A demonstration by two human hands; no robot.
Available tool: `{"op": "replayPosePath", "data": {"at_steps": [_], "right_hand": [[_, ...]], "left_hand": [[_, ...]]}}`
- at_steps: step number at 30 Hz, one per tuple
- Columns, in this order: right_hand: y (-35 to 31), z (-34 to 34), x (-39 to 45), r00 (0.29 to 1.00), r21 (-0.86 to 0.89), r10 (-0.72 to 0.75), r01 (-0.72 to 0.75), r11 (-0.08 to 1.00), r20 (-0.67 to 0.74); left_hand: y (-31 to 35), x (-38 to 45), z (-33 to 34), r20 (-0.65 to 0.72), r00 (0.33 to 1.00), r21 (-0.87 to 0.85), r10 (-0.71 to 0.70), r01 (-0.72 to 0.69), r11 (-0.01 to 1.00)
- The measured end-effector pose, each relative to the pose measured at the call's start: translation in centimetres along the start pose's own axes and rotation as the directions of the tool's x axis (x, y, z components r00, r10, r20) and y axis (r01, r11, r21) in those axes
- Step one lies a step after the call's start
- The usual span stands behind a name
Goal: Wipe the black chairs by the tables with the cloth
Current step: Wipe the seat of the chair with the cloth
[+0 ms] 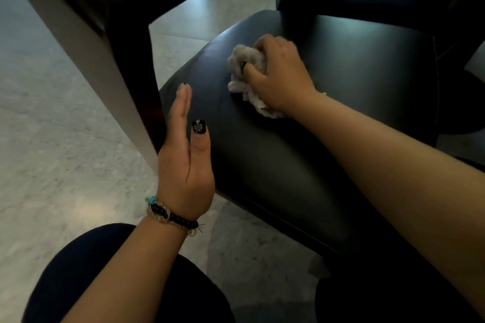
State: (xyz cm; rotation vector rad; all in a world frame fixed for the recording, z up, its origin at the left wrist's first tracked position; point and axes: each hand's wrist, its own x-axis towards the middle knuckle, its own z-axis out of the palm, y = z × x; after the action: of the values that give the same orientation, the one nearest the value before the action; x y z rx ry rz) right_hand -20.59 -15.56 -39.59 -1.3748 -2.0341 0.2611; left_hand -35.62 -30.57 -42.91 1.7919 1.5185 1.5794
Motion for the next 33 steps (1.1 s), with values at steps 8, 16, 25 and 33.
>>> {"op": "replayPosePath", "data": {"at_steps": [8,16,25,33], "right_hand": [[0.2,-3.0,-0.3,0.925,0.059,-0.216,0.208,0.976,0.312],[-4.7,-1.1,-3.9,0.83,0.141,-0.336,0.306,0.942,0.446],[-1.7,-10.1,-13.7,0.72,0.425,-0.462,0.252,0.87,0.519],[-2.4,-4.7,-6.0,0.816,0.13,-0.225,0.184,0.974,0.532]], "left_hand": [[0.0,-0.8,-0.5,0.049,0.999,0.035,-0.008,0.007,0.999],[-0.4,-0.1,0.0,-0.011,0.995,0.009,0.102,-0.102,0.995],[-1.4,1.6,0.8,-0.02,0.983,0.022,0.183,-0.183,0.983],[-1.0,2.6,1.5,-0.042,0.996,-0.023,0.078,-0.079,0.997]]}}
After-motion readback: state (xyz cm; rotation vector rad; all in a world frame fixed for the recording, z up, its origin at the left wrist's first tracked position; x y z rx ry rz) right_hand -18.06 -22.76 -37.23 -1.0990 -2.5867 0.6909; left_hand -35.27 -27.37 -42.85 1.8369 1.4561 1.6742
